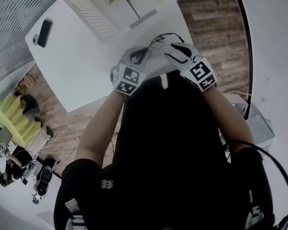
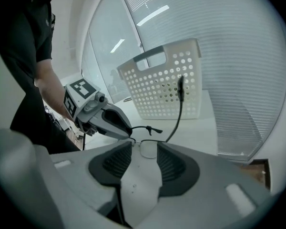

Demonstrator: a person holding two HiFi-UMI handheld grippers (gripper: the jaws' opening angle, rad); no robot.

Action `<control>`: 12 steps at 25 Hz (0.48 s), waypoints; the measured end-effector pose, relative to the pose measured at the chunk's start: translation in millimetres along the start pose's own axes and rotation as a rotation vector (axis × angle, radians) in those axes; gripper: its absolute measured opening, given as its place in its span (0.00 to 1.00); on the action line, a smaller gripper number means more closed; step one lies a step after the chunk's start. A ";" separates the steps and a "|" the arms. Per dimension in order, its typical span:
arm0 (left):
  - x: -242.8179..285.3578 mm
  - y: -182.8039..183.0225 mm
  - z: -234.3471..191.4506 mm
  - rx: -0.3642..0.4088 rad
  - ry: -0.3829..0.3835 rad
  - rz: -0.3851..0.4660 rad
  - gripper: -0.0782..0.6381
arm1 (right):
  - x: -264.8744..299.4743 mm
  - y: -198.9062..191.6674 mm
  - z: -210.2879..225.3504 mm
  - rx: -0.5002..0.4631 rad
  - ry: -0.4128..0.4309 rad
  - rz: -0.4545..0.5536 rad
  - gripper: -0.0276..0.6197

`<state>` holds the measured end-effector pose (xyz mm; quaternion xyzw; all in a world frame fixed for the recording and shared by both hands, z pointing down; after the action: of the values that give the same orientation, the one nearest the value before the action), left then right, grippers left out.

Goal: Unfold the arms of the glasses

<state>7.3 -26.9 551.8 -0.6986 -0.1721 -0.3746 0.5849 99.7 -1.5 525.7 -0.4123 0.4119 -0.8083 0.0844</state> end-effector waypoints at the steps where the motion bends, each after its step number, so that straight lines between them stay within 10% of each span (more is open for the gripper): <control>1: -1.4 1.5 3.3 0.015 -0.008 0.010 0.15 | 0.6 3.8 -2.0 0.001 0.006 0.011 0.29; 12: -16.3 9.4 18.9 0.082 -0.009 0.082 0.16 | 3.4 21.2 -3.0 0.038 -0.015 0.051 0.29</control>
<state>9.0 -8.1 532.9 -0.6820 -0.1612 -0.3400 0.6271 91.0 -15.0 511.2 -0.4058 0.4064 -0.8104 0.1159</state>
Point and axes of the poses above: the fingertips, and each gripper's own axes: x forward along the fingers, z to its right, y out of its top, the point moved 2 cm from there along -x, backward along the fingers, and after that the axes turned 4 degrees about x, right-handed, at the moved point
